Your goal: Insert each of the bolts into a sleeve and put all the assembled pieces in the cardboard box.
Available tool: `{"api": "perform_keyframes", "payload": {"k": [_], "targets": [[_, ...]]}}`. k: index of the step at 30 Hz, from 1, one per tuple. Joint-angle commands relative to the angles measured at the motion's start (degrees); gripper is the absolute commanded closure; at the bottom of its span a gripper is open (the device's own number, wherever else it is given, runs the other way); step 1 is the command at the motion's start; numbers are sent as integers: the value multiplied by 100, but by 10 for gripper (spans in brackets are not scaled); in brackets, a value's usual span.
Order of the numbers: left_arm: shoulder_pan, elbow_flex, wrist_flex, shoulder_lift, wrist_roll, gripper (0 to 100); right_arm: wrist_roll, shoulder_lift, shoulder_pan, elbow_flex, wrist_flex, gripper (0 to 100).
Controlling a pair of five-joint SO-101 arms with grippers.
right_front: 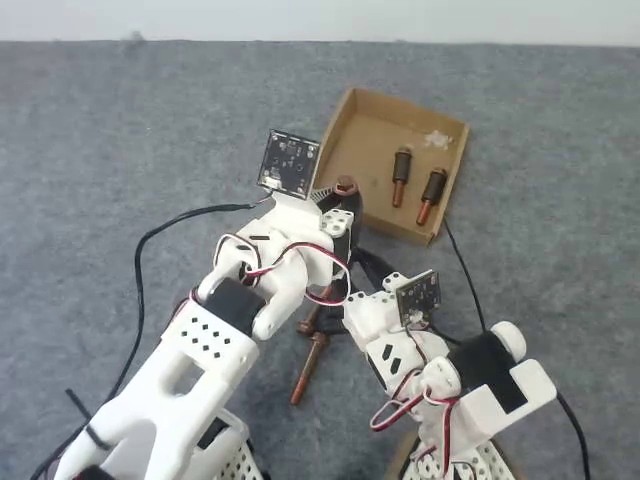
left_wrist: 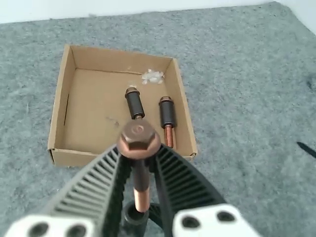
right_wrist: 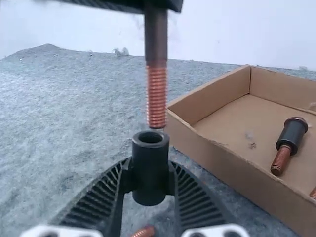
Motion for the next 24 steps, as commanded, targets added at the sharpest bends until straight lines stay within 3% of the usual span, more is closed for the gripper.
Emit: {"api": "perform_keyframes", "payload": {"k": [1, 24], "targets": [[-9, -338, 26, -149, -114, 988, -26, -22, -48, 18, -4, 993], [18, -259, 308, -132, -369, 988, -26, -22, -40, 18, -22, 993]]}}
